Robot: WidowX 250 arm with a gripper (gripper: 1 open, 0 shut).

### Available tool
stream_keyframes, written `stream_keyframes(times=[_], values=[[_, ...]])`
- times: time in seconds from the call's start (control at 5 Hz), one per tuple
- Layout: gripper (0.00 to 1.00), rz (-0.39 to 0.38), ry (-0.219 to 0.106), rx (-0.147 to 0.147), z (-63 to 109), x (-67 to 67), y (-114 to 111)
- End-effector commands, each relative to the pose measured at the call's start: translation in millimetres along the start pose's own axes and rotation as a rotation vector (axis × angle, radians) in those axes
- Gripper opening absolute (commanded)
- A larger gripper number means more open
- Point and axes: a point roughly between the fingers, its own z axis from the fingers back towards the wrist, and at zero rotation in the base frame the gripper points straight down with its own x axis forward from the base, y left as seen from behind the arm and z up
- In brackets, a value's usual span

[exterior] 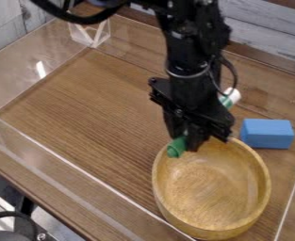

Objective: Put the green marker in the brown bowl

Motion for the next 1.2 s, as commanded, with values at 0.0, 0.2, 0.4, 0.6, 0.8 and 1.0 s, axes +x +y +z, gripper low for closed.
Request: stream_keyframes(times=[0.0, 0.2, 0.4, 0.6, 0.8, 1.0], values=[[0.00, -0.005, -0.053, -0.005, 11.7, 3.6, -14], [0.00, -0.005, -0.053, -0.004, 6.8, 1.4, -28], [0.00, -0.016, -0.050, -0.007, 1.5, 0.4, -40], [0.00, -0.011, -0.043, -0.010, -1.9, -0.1, -44], [0.00, -0.006, -0.036, -0.019, -4.7, -0.9, -48], [0.00, -0.002, -0.030, -0.030, -7.5, -1.1, -51]])
